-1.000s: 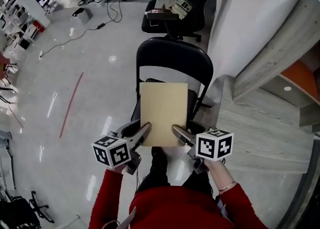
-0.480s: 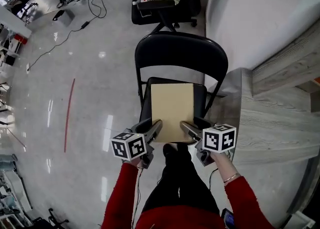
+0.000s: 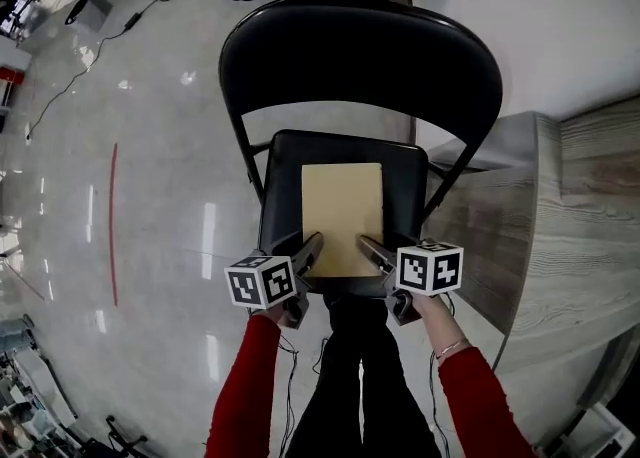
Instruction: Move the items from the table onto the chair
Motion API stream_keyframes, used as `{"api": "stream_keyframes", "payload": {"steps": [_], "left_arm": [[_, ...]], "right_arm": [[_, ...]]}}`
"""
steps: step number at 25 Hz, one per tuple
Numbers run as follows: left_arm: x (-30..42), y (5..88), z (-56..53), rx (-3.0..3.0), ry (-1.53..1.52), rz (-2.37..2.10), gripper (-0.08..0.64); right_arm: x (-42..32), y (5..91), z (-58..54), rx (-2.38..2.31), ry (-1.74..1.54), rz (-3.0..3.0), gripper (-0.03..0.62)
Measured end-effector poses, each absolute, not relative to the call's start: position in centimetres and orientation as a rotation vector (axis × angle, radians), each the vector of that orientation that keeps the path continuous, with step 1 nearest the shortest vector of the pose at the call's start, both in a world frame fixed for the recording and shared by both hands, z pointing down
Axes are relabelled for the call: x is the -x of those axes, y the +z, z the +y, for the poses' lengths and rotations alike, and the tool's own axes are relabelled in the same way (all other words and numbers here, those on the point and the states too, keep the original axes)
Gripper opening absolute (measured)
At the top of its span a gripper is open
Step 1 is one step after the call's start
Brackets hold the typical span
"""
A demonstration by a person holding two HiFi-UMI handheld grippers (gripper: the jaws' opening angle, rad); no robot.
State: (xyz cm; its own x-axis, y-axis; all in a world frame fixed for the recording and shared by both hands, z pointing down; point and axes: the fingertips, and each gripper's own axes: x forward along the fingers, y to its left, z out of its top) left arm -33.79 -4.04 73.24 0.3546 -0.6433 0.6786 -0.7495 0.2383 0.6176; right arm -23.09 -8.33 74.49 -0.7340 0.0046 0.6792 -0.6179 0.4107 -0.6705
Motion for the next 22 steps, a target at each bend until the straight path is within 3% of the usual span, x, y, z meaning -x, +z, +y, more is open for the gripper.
{"api": "stream_keyframes", "payload": {"steps": [7,15,19,22], "left_arm": [[33.5,79.5,-3.8,-1.410,0.197,-1.304,0.149],[33.5,79.7,-3.7,-1.413,0.234,-1.315,0.149],[34.5,76.0,-3.6,-1.433,0.228,-1.390,0.143],[34.7,70.6,-4.2,-1.516,0.222,-1.460,0.098]], "right_arm": [[22.8,80.8,-7.8,-0.526,1.328,-1.996,0.258],[21.8,81.5,-8.1,-0.533,1.310,-1.992,0.256],[20.3,78.2,-9.2,-0.628,1.178,-2.040,0.166],[20.6,72.1,-10.1,-0.676,1.100,-2.158,0.094]]}}
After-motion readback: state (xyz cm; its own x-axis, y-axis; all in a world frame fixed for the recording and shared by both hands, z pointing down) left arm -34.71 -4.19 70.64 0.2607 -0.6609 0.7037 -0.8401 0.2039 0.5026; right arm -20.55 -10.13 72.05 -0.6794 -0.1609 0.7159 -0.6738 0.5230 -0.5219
